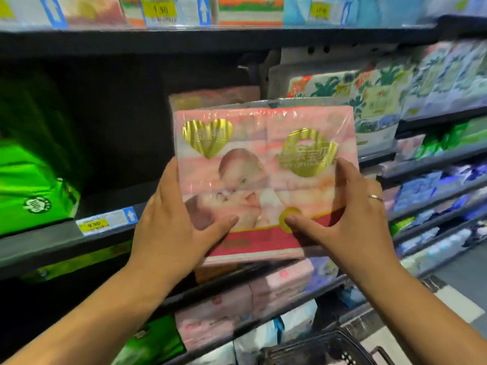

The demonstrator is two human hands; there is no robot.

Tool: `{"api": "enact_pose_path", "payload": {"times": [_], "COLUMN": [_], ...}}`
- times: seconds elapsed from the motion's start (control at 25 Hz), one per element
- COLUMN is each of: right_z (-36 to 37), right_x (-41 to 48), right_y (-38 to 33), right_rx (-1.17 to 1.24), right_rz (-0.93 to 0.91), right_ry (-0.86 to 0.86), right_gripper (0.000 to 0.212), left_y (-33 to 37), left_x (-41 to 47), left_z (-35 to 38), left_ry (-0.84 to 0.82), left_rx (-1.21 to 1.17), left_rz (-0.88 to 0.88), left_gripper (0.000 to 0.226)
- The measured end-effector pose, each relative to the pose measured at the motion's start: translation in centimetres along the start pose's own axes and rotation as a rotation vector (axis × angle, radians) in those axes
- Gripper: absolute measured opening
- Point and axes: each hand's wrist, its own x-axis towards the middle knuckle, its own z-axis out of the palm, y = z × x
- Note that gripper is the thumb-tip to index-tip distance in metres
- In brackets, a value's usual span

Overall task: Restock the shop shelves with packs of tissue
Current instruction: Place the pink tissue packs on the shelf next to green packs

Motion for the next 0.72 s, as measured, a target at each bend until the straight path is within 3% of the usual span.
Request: {"api": "enact_pose_path", "payload": {"times": [0.32,0.72], "right_z": [2.9,8.0], "right_x": [8.1,16.2], "right_y": [-1.2,-1.2], "right_rx": [0.007,0.088], "right_rz": [-0.217,-0.326], "right_ry": [-0.201,-0.212], "right_gripper": [0.11,0.106], "left_y": [-0.9,-1.8], "left_x": [4.3,9.6], "left_z": [-1.1,0.8], "left_ry": [0.151,0.286], "left_rx": [0.136,0.258], "left_rz": [-0.094,-0.152], "left_gripper": [0.115,0.115]}}
